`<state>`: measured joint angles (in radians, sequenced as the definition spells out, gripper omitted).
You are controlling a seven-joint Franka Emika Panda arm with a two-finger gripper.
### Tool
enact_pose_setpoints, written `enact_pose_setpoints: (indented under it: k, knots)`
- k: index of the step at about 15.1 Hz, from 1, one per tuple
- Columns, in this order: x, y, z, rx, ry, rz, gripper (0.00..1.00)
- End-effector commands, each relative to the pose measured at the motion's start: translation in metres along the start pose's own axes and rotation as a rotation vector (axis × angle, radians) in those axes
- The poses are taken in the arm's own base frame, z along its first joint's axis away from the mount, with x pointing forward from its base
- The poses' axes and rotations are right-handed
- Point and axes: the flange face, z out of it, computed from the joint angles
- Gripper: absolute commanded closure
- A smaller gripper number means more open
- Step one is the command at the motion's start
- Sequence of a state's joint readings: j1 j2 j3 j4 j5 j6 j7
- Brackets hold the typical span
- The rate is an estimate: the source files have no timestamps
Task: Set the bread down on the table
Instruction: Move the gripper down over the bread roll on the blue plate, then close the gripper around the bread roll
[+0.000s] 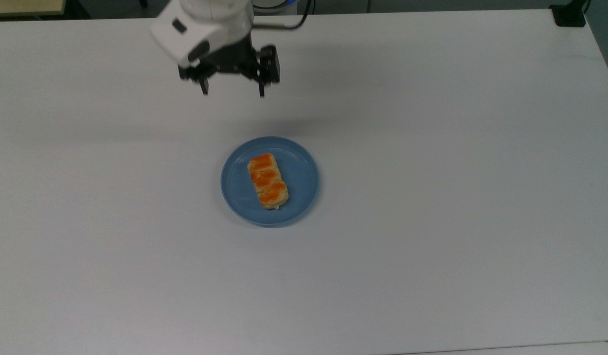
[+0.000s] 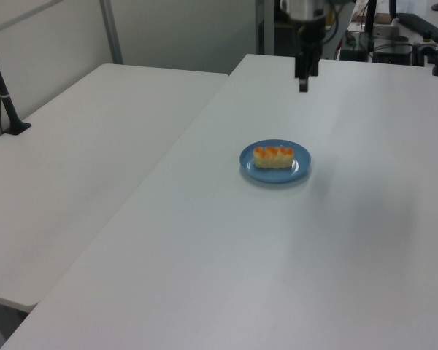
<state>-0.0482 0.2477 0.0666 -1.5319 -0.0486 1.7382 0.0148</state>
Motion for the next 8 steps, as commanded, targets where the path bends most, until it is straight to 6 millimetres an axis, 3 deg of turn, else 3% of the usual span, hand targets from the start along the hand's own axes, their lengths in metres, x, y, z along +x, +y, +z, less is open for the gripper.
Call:
enact_pose_setpoints:
  k: [1,2,3,5,8]
  knots:
    - [0.03,-0.013,0.056,0.007,0.014,-0.036,0.0]
    - [0.035,-0.018,0.067,0.01,0.013,-0.042,0.0]
    - [0.041,-0.039,0.084,0.007,0.012,-0.073,0.0]
    - [0.051,-0.046,0.112,-0.001,0.013,-0.088,0.0]
    - [0.059,-0.062,0.137,-0.004,0.026,-0.104,0.0]
